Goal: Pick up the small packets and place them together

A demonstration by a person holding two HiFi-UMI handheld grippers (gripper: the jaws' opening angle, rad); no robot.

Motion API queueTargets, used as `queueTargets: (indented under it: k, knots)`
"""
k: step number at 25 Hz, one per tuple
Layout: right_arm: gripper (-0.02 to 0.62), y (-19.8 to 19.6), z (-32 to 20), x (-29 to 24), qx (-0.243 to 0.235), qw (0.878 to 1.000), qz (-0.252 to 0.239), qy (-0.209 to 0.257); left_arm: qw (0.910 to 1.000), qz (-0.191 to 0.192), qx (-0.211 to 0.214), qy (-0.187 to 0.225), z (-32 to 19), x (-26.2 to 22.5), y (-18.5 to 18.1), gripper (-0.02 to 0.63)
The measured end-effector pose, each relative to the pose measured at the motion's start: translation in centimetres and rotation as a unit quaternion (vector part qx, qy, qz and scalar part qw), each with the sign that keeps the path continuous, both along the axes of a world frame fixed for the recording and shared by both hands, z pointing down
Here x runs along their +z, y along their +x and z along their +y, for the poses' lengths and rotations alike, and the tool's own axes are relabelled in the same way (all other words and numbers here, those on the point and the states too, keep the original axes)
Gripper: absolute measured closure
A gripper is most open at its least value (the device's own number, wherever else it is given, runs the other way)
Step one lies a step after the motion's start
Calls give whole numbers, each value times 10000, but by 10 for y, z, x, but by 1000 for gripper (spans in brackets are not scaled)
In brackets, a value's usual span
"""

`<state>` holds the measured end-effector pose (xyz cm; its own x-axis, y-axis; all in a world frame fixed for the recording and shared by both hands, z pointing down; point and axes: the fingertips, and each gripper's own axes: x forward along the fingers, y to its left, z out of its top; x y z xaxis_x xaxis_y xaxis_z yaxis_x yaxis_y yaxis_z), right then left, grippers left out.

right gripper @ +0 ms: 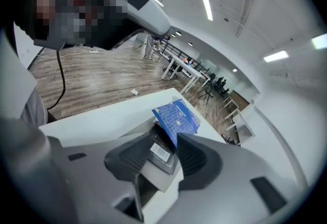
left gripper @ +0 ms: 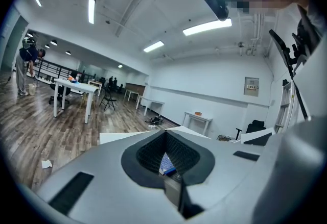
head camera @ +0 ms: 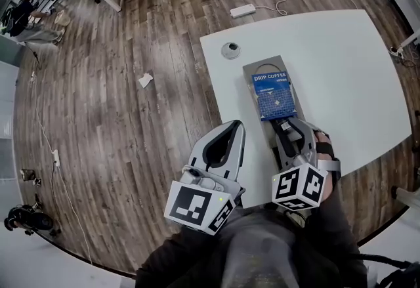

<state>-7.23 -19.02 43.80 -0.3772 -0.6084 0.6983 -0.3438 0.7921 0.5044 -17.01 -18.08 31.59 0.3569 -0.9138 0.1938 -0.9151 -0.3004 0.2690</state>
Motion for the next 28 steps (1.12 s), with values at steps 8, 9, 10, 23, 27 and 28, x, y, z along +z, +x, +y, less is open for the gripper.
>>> queueTargets:
  k: [8,9,10,23,27,28]
  knots:
    - [434,65,42,-21,406,9984,-229,328,9991,-149,316,252,46,-18,64,603]
    - [434,76,49,-24,474,9979,-238,366,9988,-161,370,291,54,-21,74,603]
    - [434,88,56,-26,544,9974,-240,395,9984,-172,428,325,61,-23,85,603]
    - [434,154,148,-14,332,9994,19,-40,9942,-66,988,415,126,-29,174,603]
    - [434,128,158,7,-118,9983,200,-533,9959,-77,827,347,117,-28,153,603]
    - [434,121,162,16,-276,9966,311,-717,9965,-70,769,307,114,-26,146,603]
